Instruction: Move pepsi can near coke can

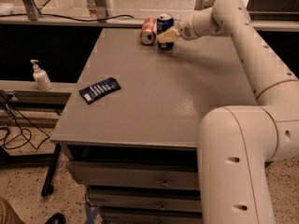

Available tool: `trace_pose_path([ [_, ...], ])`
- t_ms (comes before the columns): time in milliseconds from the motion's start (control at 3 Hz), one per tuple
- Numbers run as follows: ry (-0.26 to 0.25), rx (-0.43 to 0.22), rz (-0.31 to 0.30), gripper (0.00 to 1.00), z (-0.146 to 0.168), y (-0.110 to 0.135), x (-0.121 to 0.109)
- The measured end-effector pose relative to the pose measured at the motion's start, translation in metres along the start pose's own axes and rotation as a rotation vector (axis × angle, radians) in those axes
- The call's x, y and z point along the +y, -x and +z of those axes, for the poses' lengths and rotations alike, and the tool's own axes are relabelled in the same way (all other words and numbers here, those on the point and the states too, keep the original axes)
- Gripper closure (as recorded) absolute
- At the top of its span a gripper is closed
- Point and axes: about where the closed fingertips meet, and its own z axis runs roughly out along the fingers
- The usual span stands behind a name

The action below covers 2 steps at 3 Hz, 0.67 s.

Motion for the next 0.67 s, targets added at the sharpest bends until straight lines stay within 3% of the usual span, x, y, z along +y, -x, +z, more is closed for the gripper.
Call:
trace_pose_path([
  [667,0.006,0.009,0.002,0.12,0.0007,-0.0013,0.0004],
])
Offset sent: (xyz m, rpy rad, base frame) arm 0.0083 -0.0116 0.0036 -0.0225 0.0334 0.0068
